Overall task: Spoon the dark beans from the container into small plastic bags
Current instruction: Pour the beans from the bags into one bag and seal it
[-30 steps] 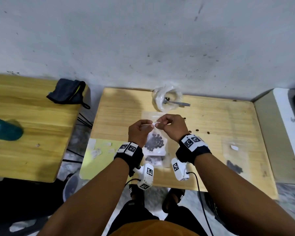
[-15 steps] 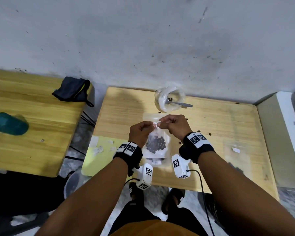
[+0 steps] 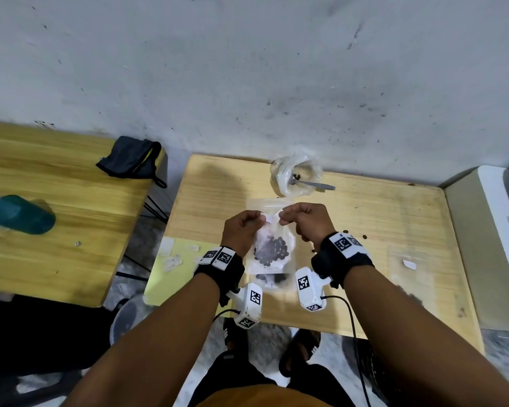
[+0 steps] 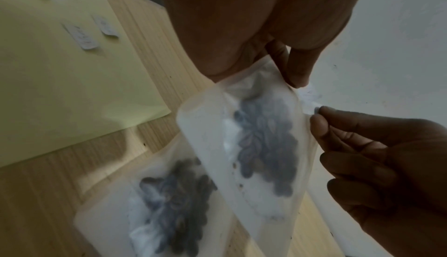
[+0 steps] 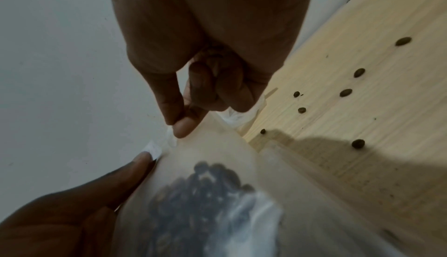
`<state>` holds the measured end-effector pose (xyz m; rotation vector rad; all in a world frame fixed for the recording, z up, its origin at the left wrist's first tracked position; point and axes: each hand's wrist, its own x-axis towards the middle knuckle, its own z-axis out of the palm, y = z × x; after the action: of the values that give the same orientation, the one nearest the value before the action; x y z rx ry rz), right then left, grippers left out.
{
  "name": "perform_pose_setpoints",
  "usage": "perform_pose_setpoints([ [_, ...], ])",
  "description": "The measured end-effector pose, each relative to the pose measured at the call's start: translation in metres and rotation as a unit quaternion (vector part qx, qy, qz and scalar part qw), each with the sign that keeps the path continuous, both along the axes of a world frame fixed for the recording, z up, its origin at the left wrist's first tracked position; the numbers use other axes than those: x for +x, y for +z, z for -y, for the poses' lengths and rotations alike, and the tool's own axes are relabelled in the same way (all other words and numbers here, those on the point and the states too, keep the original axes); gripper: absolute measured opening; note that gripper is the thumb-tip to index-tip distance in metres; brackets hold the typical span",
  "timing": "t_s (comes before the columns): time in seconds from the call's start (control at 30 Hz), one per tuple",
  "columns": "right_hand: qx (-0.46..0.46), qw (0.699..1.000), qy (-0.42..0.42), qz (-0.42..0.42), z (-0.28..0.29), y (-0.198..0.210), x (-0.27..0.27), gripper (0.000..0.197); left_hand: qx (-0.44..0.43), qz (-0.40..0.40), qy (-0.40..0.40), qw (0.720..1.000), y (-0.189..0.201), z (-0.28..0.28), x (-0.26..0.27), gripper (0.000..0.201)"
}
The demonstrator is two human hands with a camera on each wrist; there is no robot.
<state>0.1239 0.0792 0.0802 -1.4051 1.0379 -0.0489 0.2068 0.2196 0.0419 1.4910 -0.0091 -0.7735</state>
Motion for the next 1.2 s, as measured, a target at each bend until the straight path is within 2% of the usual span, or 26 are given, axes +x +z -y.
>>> perform_pose_setpoints([
  [0.1,0.002,1.0,-0.013,0.001,-0.001,0.001,0.001,0.009,0.001,-0.023,0.007,1.0,-0.001,0.003,0.001,0.012],
  [0.3,-0.001,1.0,-0.02,0.013,-0.004,0.0,0.001,0.006,-0.022,-0.102,0.042,0.994,-0.002,0.009,0.002,0.02],
  [0.57,-0.048,0.997,-0.061,-0.003,-0.011,-0.018,0.003,0.012,-0.045,-0.114,0.052,0.991,-0.006,0.013,-0.001,0.021],
  [0.7,-0.061,0.995,-0.06,0.05,-0.012,-0.013,0.003,0.009,-0.035,-0.107,0.065,0.991,-0.01,0.011,0.001,0.022],
  [0.83,-0.217,0.975,0.016,0.055,-0.014,-0.014,0.002,0.002,-0.045,-0.131,0.063,0.988,-0.011,0.011,0.004,0.021],
  [0.9,-0.259,0.962,0.068,0.046,-0.017,-0.017,0.0,0.012,-0.051,-0.142,0.062,0.987,-0.014,0.013,0.006,0.023],
  [1.03,-0.277,0.951,0.134,0.028,-0.017,-0.02,-0.002,0.013,-0.061,-0.152,0.055,0.985,-0.014,0.012,0.007,0.026],
  [1.2,-0.244,0.962,0.122,0.03,-0.016,-0.025,0.001,0.022,-0.06,-0.146,0.054,0.986,-0.017,0.009,0.008,0.019],
])
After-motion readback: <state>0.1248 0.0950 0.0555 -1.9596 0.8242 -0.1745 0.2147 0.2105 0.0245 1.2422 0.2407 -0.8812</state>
